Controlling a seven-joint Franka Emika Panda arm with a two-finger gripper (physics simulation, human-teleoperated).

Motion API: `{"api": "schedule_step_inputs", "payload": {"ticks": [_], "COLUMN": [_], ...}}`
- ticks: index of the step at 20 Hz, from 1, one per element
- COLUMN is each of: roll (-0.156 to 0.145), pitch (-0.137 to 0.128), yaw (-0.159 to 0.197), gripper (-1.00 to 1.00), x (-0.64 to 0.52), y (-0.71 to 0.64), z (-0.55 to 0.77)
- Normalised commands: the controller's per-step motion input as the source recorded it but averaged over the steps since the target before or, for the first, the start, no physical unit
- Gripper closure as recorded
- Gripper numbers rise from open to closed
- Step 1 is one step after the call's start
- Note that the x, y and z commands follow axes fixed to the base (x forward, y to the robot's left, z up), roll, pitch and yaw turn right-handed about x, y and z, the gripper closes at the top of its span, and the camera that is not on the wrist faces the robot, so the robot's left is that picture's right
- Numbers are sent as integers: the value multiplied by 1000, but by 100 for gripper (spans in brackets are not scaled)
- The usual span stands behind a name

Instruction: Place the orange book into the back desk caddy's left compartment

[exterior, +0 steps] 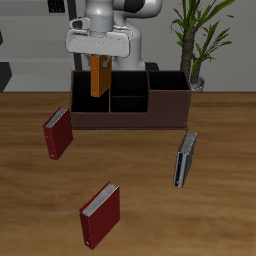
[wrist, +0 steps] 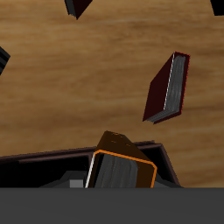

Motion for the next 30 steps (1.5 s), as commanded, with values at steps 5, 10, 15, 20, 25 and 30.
{"api": "schedule_step_inputs", "payload": {"ticks": [5, 10, 15, 20, 25, 30], "roll": [-2, -40, -58, -26, 14, 8], "pitch": [-1, -11, -3, 26, 34, 25], "yaw": [75, 34, -6, -27, -27, -14], "gripper": [100, 100, 100, 100, 100, 100], "x": [-355, -219, -86, -13, -73, -54], "y": [33, -150, -314, -123, 41, 30], "z": [33, 30, -14, -135, -240, -184]}}
